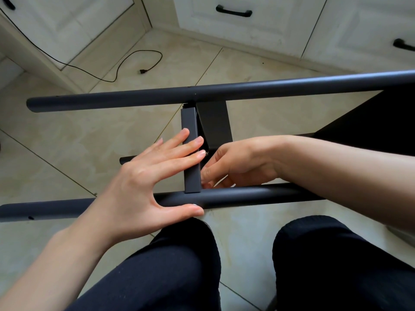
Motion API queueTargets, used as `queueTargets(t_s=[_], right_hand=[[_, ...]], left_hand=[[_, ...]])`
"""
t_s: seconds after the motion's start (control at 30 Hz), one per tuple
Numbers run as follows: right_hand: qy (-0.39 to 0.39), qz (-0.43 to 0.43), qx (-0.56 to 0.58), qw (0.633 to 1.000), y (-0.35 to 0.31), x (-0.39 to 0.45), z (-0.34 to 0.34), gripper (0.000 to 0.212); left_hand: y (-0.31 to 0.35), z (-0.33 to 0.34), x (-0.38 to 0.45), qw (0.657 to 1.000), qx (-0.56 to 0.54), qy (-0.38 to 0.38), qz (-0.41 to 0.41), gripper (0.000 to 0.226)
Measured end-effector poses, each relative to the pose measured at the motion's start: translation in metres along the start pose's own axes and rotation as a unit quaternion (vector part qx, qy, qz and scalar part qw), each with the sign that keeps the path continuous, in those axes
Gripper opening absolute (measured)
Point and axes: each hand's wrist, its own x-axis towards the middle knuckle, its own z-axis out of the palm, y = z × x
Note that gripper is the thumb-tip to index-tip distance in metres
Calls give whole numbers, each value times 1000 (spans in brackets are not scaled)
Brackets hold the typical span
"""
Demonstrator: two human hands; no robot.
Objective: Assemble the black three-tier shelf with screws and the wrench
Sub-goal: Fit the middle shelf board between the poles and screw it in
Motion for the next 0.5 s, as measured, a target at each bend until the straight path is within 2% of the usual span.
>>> queueTargets(t_s=[0.13, 0.33, 0.5], right_hand=[[-14, 27, -8, 1000, -2, -1, -3, 9], [-10, 48, -13, 999, -3, 2, -4, 20], [-13, 51, -24, 998, -2, 6, 2, 13]], left_hand=[[0, -1, 1, 1000, 2, -1, 1, 77], [1, 0, 1, 1000, 1, -1, -1, 78], [0, 1, 1, 1000, 0, 0, 1, 77]])
